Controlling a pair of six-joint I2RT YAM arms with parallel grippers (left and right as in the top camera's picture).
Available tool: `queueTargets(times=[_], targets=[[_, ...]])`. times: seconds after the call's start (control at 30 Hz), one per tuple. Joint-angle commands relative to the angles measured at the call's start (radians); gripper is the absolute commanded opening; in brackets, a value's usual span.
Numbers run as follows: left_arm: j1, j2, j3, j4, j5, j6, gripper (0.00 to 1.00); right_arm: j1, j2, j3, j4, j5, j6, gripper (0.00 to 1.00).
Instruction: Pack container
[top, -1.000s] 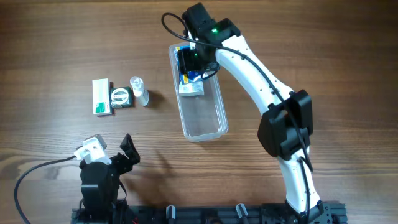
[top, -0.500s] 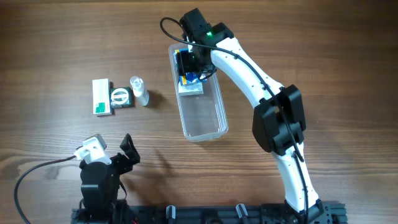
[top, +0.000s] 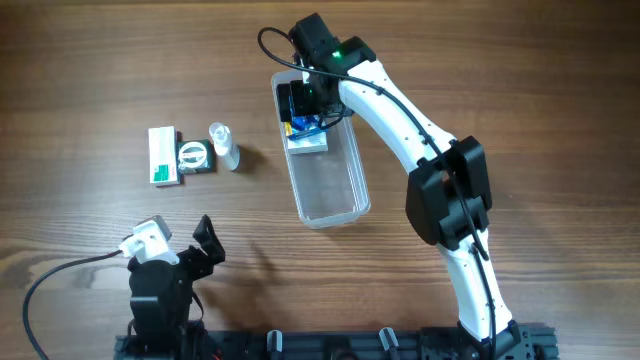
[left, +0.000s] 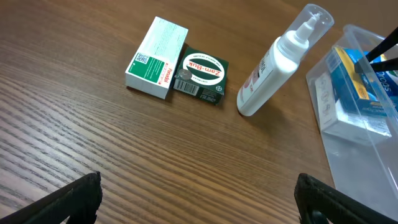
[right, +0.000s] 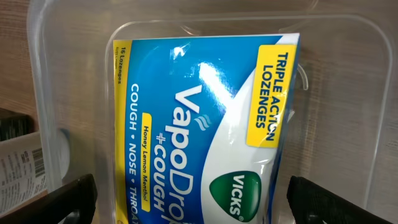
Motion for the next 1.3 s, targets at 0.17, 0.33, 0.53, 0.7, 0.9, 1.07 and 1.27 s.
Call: queueTargets(times=[0.17, 0.33, 0.53, 0.7, 0.9, 1.07, 1.27], targets=[[-0.007, -0.003, -0.002, 0.003, -0.002, 0.012, 1.00, 0.000, -0.095, 0.032, 0.023, 0.013, -0.055, 1.00], [-0.007, -0.003, -0.002, 0.003, -0.002, 0.012, 1.00, -0.002, -0.267, 0.032, 0.003, 0.028, -0.143, 1.00], [-0.007, -0.003, -0.002, 0.003, -0.002, 0.012, 1.00, -0.003, -0.478, 0.032, -0.087, 0.354, -0.156, 1.00], [-0.007, -0.003, -0.002, 0.003, -0.002, 0.012, 1.00, -0.028, -0.603, 0.025, -0.276, 0.414, -0.205, 1.00], [-0.007, -0.003, -0.002, 0.003, -0.002, 0.012, 1.00, -0.048, -0.766, -0.114, -0.300, 0.429, -0.206, 1.00], [-0.007, -0.003, -0.002, 0.003, -0.002, 0.012, 1.00, -0.048, -1.039, -0.478, -0.165, 0.428, -0.176, 1.00], [-0.007, -0.003, -0.002, 0.003, -0.002, 0.012, 1.00, -0.048, -1.460, -0.981, 0.121, 0.436, -0.152, 1.00]])
